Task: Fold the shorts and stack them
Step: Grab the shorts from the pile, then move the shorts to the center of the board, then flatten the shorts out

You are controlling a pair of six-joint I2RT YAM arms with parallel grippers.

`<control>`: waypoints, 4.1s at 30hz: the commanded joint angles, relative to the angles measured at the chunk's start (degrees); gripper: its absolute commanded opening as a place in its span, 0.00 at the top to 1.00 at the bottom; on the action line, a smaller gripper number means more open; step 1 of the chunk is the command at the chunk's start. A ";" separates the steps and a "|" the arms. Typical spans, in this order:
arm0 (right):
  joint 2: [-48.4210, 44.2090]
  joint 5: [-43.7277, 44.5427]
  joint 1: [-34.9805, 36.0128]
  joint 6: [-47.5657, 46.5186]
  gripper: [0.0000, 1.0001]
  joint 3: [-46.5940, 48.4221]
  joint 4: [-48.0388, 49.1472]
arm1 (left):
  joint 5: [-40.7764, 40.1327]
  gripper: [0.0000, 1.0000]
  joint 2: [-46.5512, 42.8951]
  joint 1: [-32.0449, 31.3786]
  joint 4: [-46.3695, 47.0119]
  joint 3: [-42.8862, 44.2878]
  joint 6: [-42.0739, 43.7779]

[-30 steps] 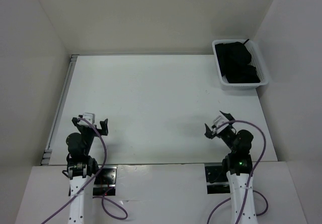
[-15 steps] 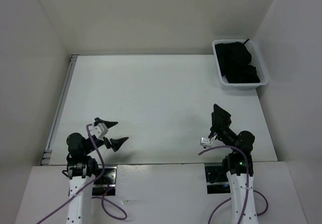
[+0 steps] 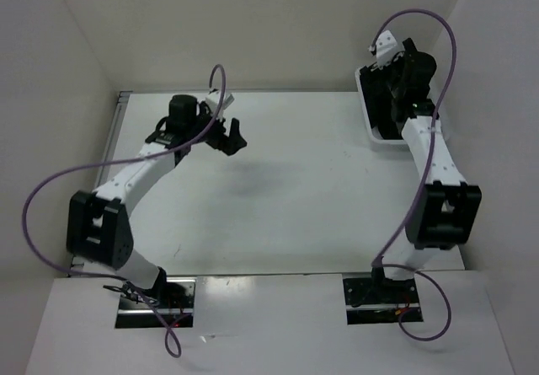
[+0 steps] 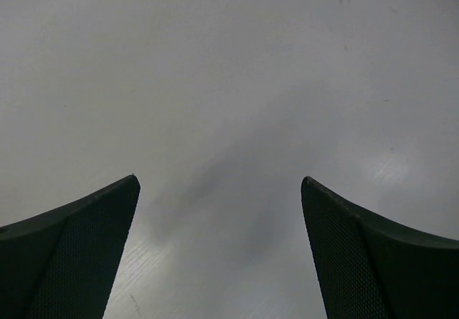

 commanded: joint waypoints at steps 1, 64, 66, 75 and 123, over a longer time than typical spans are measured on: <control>11.53 8.75 -3.44 25.36 0.01 12.69 -11.80 | -8.24 0.00 14.20 -0.40 -12.05 18.26 0.27; 7.18 -18.86 13.34 63.09 0.81 34.86 -16.76 | -2.60 0.00 -29.25 21.58 -5.67 -3.36 0.27; 3.84 -14.91 13.34 61.70 0.50 22.08 -16.76 | -2.06 0.00 -28.55 21.58 -5.06 -3.88 0.27; -3.02 0.89 14.82 30.76 0.07 0.72 -16.75 | 5.57 0.00 -27.92 21.58 -11.11 -11.43 0.27; 62.81 13.93 34.17 28.11 0.91 48.27 -22.82 | -8.48 0.21 18.13 -14.28 -2.85 -3.62 0.27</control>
